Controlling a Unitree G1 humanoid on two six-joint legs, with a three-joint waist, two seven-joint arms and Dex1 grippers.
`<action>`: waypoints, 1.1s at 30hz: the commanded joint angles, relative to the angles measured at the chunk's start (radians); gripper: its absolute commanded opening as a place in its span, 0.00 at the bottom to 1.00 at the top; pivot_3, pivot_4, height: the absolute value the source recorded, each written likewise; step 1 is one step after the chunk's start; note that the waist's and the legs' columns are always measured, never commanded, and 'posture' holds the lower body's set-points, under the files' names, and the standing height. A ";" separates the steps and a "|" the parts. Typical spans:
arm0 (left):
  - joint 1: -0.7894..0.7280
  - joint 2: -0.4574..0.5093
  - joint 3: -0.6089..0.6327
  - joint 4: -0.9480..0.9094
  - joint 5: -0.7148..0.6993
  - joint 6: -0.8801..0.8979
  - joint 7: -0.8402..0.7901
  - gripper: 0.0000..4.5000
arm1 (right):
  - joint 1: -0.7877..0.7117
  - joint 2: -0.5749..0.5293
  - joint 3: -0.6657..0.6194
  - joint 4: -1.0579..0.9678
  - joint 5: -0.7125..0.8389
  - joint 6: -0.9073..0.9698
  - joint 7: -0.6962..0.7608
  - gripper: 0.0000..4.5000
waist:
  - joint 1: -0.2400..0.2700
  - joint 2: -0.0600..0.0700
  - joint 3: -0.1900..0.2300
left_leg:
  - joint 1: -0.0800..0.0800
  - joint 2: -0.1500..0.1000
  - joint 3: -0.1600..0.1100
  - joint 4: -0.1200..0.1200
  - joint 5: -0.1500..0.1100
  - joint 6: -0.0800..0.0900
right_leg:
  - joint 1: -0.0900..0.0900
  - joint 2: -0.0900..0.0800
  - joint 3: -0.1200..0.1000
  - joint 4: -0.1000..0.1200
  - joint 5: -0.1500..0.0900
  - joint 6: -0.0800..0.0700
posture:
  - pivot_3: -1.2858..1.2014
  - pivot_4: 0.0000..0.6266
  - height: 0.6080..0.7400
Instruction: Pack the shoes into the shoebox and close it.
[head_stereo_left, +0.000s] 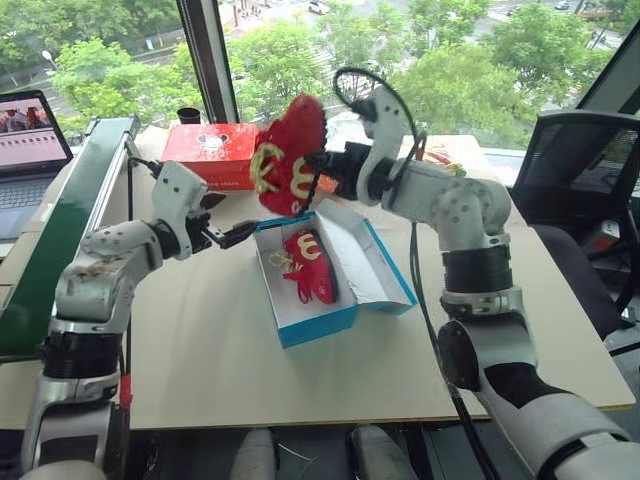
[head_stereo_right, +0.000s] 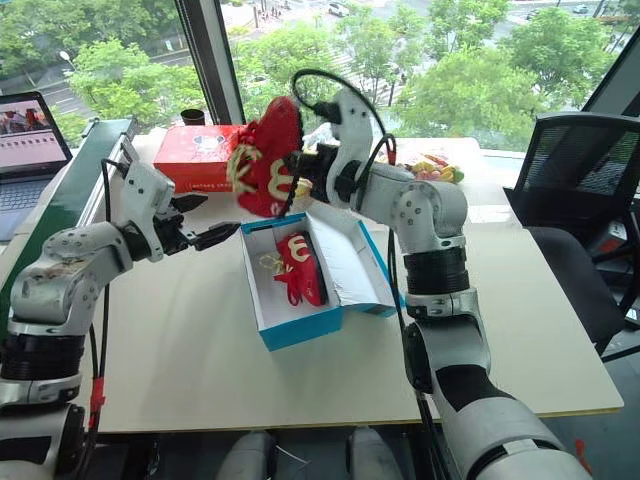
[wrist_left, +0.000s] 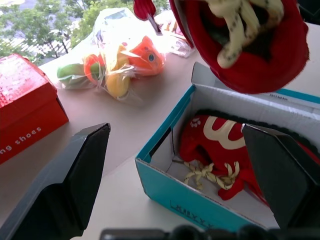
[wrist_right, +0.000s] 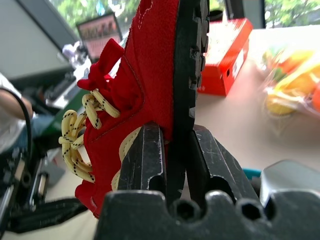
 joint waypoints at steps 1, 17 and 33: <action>0.047 0.028 0.045 -0.083 -0.025 0.000 -0.020 1.00 | -0.026 0.009 -0.021 -0.048 0.002 0.039 0.027 0.05 | 0.000 0.000 0.000 | 0.000 0.000 0.000 0.000 0.000 0.000 | 0.000 0.000 0.000 0.000 0.000 0.000 | 0.52 0.24 0.96; 0.179 0.098 0.066 -0.242 -0.082 0.054 -0.063 1.00 | 0.057 0.033 0.194 0.090 -0.165 -0.034 0.135 0.05 | 0.004 0.000 0.000 | 0.000 0.000 0.000 0.000 0.000 0.000 | 0.000 0.000 0.000 -0.001 0.000 -0.001 | 0.52 0.24 0.96; 0.164 0.130 0.065 -0.288 -0.119 0.107 -0.072 1.00 | 0.032 0.139 0.123 0.202 -0.323 -0.204 0.130 0.83 | -0.019 -0.005 -0.003 | 0.030 0.002 0.001 -0.005 0.000 0.000 | 0.022 0.001 0.000 0.002 -0.006 0.001 | 0.52 0.24 0.96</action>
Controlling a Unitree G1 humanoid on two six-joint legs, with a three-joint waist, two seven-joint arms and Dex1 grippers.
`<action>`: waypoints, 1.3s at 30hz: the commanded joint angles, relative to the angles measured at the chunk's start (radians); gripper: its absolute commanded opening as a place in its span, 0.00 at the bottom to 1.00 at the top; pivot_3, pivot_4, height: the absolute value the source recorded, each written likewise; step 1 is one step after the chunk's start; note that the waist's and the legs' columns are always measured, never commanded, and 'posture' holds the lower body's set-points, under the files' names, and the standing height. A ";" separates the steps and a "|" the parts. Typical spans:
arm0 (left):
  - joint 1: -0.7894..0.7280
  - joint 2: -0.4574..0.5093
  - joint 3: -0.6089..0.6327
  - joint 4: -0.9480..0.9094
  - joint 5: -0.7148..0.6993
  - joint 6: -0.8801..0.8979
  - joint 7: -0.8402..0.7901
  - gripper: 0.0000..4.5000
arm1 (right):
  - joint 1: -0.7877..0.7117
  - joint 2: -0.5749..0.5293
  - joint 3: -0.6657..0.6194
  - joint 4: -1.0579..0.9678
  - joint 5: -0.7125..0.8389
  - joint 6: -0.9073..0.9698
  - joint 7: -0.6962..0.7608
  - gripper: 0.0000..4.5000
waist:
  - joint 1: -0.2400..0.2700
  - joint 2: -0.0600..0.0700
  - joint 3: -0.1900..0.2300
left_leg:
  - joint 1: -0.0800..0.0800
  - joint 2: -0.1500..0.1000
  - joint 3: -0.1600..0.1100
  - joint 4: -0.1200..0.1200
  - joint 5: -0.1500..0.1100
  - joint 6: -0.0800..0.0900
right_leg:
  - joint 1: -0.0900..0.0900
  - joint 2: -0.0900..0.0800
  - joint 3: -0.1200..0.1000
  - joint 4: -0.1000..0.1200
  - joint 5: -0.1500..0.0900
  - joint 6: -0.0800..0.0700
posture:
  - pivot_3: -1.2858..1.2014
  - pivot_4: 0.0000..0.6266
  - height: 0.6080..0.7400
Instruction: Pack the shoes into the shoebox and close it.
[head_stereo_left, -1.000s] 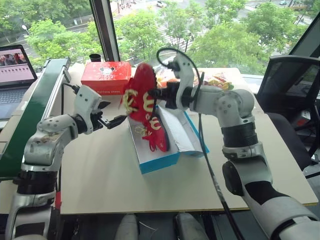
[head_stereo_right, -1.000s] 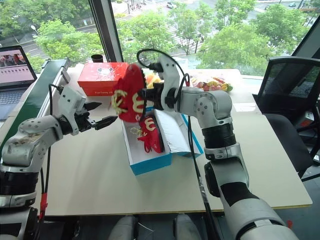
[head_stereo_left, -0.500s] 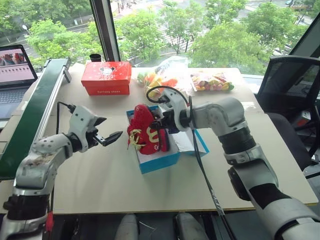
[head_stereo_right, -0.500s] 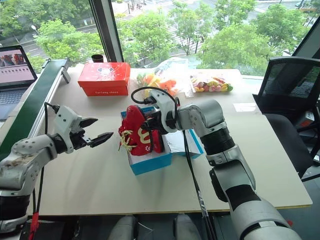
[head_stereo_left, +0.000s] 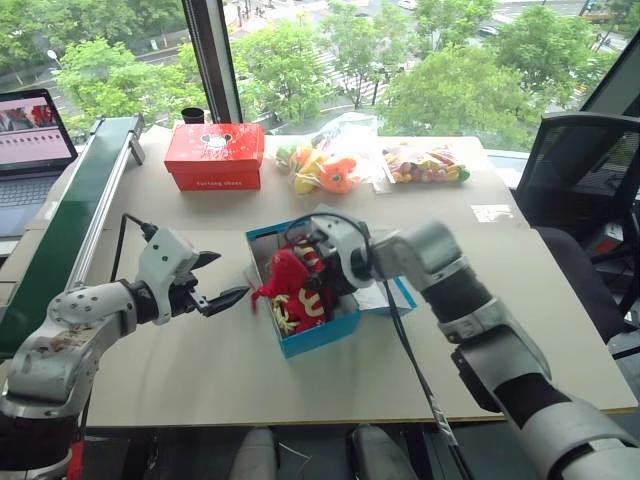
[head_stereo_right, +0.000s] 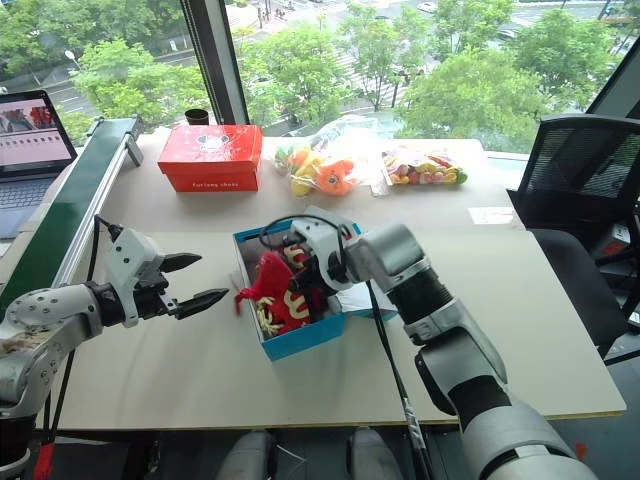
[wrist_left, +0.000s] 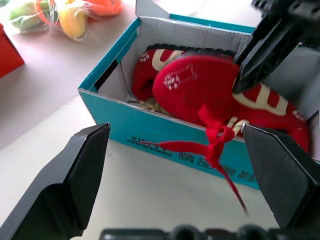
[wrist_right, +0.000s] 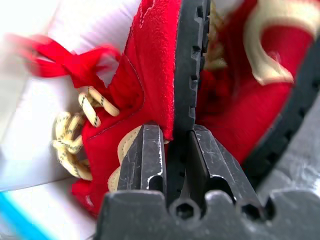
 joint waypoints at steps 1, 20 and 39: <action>-0.026 0.035 -0.013 -0.027 -0.009 0.001 -0.026 1.00 | -0.032 -0.005 -0.111 -0.020 0.004 0.050 -0.037 0.93 | 0.002 0.000 0.000 | -0.001 0.000 0.000 0.000 0.000 0.000 | -0.001 0.000 0.000 0.000 0.000 0.000 | 0.52 0.24 0.96; -0.242 0.153 -0.229 0.145 0.021 -0.081 -0.324 1.00 | 0.176 -0.267 -0.697 -0.746 0.365 0.562 -0.044 0.88 | 0.025 0.001 0.002 | -0.035 -0.001 0.000 0.003 0.001 0.002 | -0.032 -0.001 -0.001 0.005 0.003 -0.006 | 0.52 0.24 0.96; -0.540 0.079 -0.331 0.442 0.170 -0.185 -0.397 1.00 | 0.809 -0.190 -0.557 -0.636 0.251 -0.026 -0.032 0.01 | 0.004 0.002 0.003 | -0.032 -0.002 0.001 0.006 0.004 0.008 | -0.028 0.000 0.001 0.007 -0.001 0.002 | 0.52 0.24 0.96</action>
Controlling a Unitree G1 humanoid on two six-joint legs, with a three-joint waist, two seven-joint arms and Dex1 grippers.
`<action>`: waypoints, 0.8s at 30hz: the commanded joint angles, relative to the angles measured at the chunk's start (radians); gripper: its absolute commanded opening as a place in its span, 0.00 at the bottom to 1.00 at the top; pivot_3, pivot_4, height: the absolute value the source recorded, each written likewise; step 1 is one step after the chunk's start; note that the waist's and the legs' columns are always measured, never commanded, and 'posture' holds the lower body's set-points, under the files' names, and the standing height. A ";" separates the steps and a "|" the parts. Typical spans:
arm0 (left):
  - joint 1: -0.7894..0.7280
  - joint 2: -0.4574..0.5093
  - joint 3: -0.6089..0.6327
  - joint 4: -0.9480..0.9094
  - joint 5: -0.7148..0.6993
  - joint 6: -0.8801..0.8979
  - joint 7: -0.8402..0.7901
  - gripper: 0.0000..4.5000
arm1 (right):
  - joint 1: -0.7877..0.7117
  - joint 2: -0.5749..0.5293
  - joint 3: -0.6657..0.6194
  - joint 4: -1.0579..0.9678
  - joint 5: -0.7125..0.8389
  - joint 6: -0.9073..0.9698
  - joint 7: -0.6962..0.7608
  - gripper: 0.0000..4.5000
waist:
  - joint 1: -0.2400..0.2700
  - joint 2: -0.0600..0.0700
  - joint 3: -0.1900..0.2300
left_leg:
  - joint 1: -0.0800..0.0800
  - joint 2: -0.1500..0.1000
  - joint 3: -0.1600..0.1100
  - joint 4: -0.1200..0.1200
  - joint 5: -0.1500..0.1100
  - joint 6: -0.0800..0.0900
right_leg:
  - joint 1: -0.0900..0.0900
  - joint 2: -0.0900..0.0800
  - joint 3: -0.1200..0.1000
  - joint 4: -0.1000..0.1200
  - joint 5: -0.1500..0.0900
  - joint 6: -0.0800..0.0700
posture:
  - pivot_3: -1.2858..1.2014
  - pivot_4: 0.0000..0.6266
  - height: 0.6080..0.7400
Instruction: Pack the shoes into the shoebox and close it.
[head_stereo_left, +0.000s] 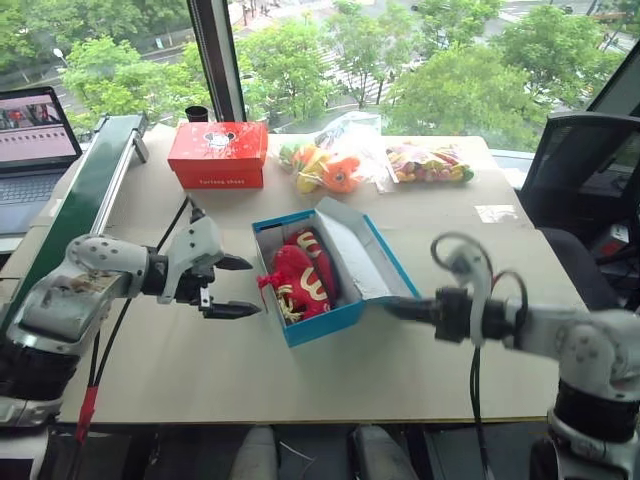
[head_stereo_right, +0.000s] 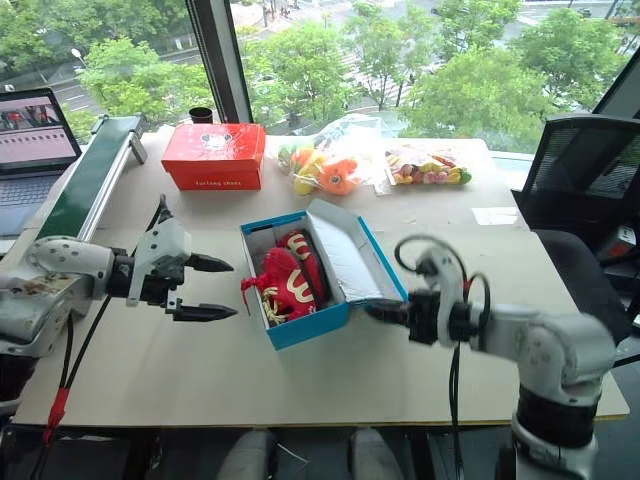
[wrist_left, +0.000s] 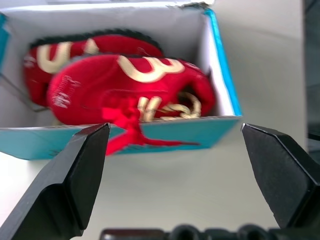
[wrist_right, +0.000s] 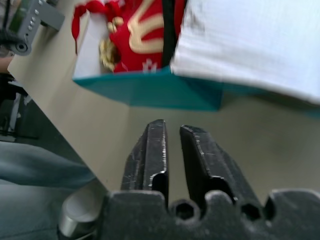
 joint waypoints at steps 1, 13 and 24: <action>-0.058 -0.011 0.014 0.043 0.040 -0.028 0.024 1.00 | -0.027 0.004 0.051 0.141 -0.071 -0.203 0.028 0.01 | 0.002 0.000 0.000 | 0.000 0.000 0.000 0.000 0.000 0.000 | 0.000 0.000 0.000 0.000 0.000 0.000 | 0.52 0.24 0.96; -0.043 0.000 0.037 0.020 0.055 -0.014 0.030 1.00 | -0.204 0.170 -0.124 0.633 -0.022 -0.586 0.013 0.01 | -0.001 -0.004 -0.001 | 0.017 0.000 -0.001 -0.001 0.000 0.000 | 0.021 0.000 -0.001 -0.004 0.000 0.001 | 0.52 0.24 0.96; -0.044 -0.011 0.028 0.011 0.062 -0.013 0.024 1.00 | -0.307 0.107 -0.147 0.327 0.218 -0.416 0.083 0.01 | 0.004 0.001 0.003 | 0.014 0.000 -0.001 -0.005 0.000 0.000 | 0.016 0.000 -0.001 -0.004 0.002 -0.002 | 0.52 0.24 0.96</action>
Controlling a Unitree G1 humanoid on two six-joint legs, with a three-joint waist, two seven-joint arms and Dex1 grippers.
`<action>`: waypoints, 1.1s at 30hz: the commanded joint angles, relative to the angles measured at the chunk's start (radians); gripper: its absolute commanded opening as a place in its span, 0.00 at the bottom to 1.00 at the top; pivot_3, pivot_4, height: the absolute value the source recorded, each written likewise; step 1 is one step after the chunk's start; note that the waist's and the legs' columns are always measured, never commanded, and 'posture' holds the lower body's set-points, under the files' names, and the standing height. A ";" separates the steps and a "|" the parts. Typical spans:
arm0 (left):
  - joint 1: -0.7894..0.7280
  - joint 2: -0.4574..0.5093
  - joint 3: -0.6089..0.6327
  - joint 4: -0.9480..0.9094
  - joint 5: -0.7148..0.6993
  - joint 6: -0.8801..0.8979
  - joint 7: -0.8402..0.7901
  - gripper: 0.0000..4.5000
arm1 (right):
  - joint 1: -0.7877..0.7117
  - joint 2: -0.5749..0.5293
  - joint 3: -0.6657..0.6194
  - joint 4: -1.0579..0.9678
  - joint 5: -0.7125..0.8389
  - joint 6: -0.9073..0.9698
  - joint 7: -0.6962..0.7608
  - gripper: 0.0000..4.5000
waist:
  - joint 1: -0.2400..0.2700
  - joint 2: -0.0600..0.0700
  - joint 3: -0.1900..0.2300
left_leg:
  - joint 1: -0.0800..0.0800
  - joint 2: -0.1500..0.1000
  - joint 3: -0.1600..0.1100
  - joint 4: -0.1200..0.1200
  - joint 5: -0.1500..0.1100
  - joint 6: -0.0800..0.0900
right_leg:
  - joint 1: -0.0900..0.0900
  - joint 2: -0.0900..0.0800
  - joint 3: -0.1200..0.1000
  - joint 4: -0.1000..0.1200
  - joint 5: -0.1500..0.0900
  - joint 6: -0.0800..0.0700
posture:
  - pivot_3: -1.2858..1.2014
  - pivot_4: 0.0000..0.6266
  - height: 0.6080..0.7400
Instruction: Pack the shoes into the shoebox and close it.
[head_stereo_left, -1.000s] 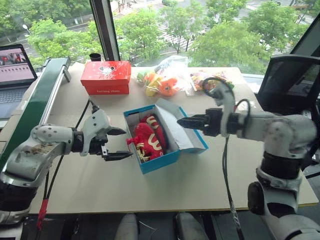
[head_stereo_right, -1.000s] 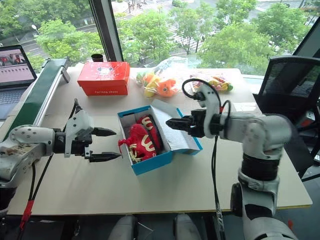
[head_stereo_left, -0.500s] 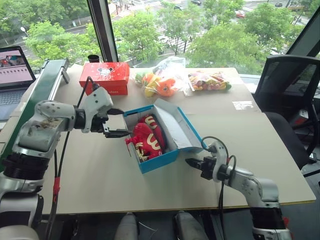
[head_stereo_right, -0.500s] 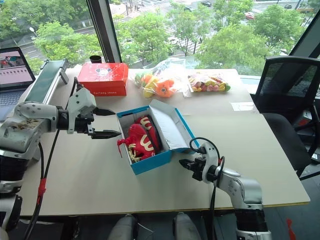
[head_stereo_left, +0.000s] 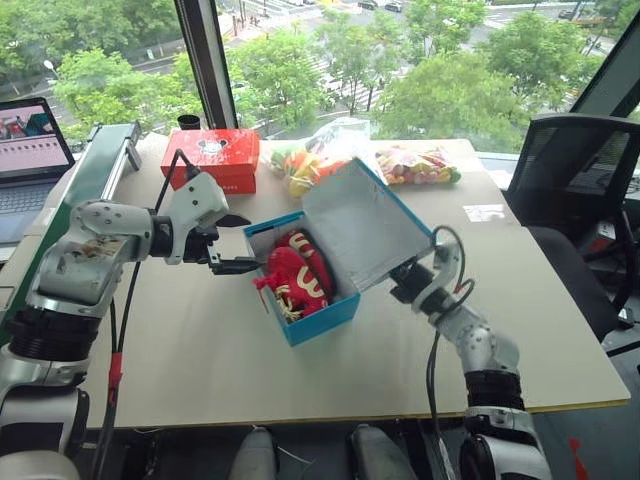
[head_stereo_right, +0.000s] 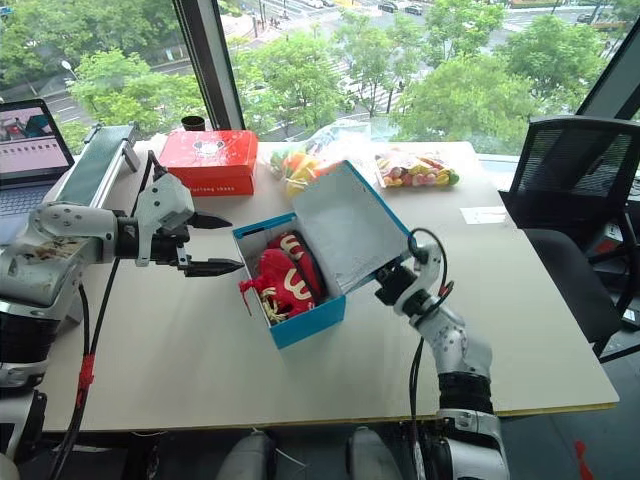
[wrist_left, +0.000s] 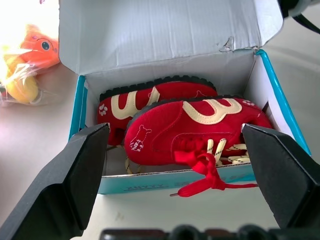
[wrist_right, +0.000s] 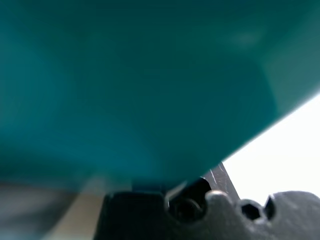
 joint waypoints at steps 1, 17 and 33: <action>-0.004 0.021 0.018 -0.027 -0.002 0.006 -0.015 1.00 | -0.015 -0.048 0.012 -0.175 0.124 0.117 0.045 0.01 | 0.003 0.000 0.000 | -0.002 0.000 0.000 0.000 0.000 0.000 | -0.003 0.000 0.000 0.001 0.001 -0.001 | 0.52 0.24 0.96; 0.278 0.197 0.185 -0.318 -0.125 0.170 -0.039 1.00 | -0.239 -0.099 0.489 -0.145 -0.110 0.186 0.098 0.01 | 0.007 0.001 0.001 | -0.004 0.000 0.000 0.001 -0.001 0.001 | -0.006 0.000 0.000 0.002 -0.002 0.002 | 0.52 0.24 0.96; 0.561 0.177 0.377 -0.581 -0.227 0.313 0.142 1.00 | -0.481 0.065 0.776 0.626 -0.634 -0.273 0.229 0.01 | -0.007 0.000 0.000 | 0.005 0.001 0.001 -0.002 -0.001 0.001 | 0.001 0.000 0.000 0.002 -0.001 -0.001 | 0.52 0.24 0.96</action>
